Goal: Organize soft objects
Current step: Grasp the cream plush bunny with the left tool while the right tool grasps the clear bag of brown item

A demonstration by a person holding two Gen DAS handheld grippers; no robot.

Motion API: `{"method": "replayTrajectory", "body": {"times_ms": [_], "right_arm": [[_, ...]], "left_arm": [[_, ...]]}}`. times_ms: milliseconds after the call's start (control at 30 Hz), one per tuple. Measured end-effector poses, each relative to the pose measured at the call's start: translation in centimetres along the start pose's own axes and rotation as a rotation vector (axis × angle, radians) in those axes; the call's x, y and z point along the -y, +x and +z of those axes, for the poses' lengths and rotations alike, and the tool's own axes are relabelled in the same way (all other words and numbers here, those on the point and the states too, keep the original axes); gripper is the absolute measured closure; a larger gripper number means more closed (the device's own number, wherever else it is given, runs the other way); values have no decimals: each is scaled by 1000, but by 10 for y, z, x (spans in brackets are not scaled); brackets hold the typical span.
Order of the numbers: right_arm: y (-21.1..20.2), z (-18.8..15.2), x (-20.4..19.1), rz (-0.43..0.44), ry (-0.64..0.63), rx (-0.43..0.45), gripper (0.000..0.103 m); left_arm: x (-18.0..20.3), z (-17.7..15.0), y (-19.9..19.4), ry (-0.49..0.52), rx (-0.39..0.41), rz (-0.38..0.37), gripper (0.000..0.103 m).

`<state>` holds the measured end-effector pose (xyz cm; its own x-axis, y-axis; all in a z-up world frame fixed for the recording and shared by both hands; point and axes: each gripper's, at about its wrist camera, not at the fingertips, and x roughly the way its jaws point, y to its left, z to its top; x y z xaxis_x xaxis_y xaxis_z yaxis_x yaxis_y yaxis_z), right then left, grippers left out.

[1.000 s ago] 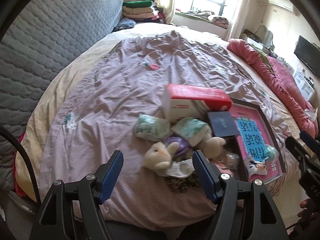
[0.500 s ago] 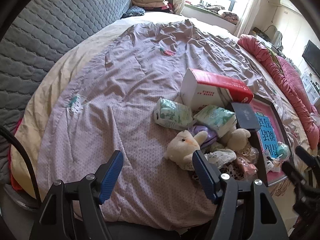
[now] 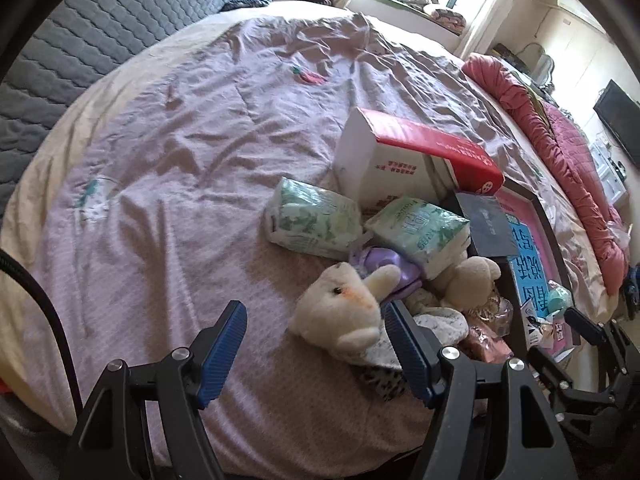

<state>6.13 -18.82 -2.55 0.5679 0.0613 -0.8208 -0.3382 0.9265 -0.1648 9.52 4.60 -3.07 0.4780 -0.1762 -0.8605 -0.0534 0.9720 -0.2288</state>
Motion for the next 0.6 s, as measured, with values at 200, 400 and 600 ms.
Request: {"method": "replayTrajectory", "body": {"times_ms": [200,400,600], "right_arm": [[24,2,-25,-55,-227,-22,27],[51,4,-38,-100,-400,-43,27],[71,6,-44,-49,-464,-34,42]], "left_arm": [[-1,8,18,-5,-26,-23,32],[-6,10,32,-12,-61,-67,32],[-10,12,41,-9,-77,-98,32]]}}
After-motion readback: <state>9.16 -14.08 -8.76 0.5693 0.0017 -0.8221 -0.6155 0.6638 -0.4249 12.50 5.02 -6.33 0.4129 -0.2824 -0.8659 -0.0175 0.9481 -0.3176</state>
